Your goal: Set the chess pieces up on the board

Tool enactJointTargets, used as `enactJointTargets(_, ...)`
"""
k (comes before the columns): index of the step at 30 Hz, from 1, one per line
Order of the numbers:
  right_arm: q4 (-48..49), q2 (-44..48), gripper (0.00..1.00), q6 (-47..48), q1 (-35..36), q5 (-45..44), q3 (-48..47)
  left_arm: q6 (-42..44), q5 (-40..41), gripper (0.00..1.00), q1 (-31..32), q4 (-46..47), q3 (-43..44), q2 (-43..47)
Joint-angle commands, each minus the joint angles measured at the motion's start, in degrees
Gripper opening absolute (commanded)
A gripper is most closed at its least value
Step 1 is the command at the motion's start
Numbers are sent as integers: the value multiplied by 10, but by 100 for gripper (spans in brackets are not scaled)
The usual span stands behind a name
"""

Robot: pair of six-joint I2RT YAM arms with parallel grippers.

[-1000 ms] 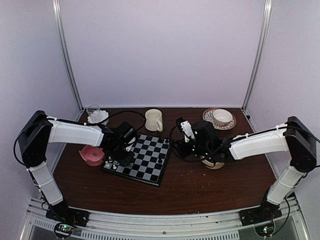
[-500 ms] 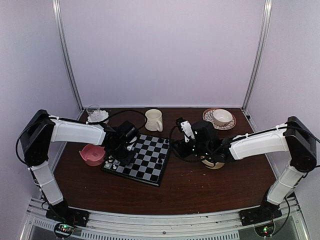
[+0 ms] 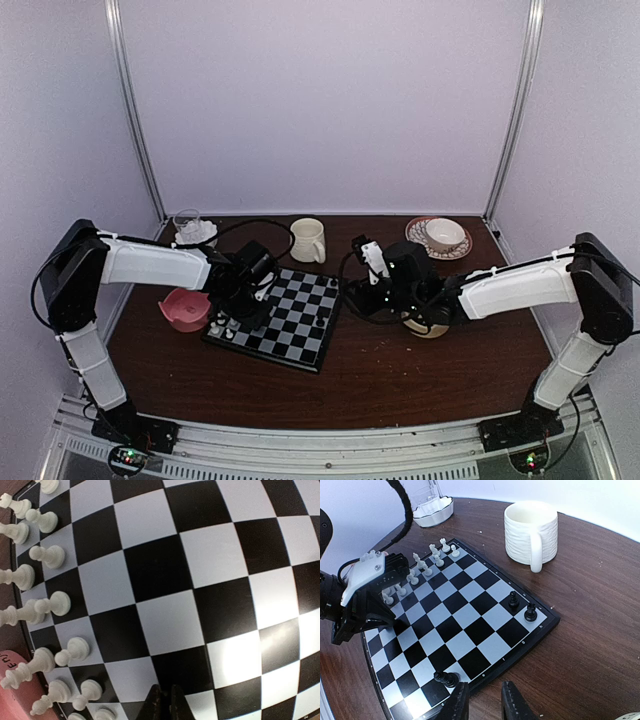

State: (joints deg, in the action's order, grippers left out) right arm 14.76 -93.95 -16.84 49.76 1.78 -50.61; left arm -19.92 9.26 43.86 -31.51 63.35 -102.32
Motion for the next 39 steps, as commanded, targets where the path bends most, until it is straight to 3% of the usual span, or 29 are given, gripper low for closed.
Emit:
enactJointTargets(1,5,21,24,0,2,8,9,10,-68,8,-3,21,-17,14)
enactJointTargets(8,7,22,24,2,2,16,9,22,-121,4,-2,51,-32,36)
enactJointTargets(19,22,31,25,11,2,86,12,52,-183,0,-2,189,-109,100)
enactJointTargets(22,21,34,25,12,3,94,12,49,-175,1,-2,177,-99,92)
enactJointTargets(27,21,37,25,13,3,97,14,17,-85,24,3,74,-66,96)
enactJointTargets(30,20,37,25,15,3,95,13,10,-44,43,9,43,-63,116)
enactJointTargets(32,20,39,25,16,3,93,14,2,-29,50,10,30,-68,126)
enactJointTargets(39,20,39,25,19,3,91,14,-20,-32,53,11,20,-78,114)
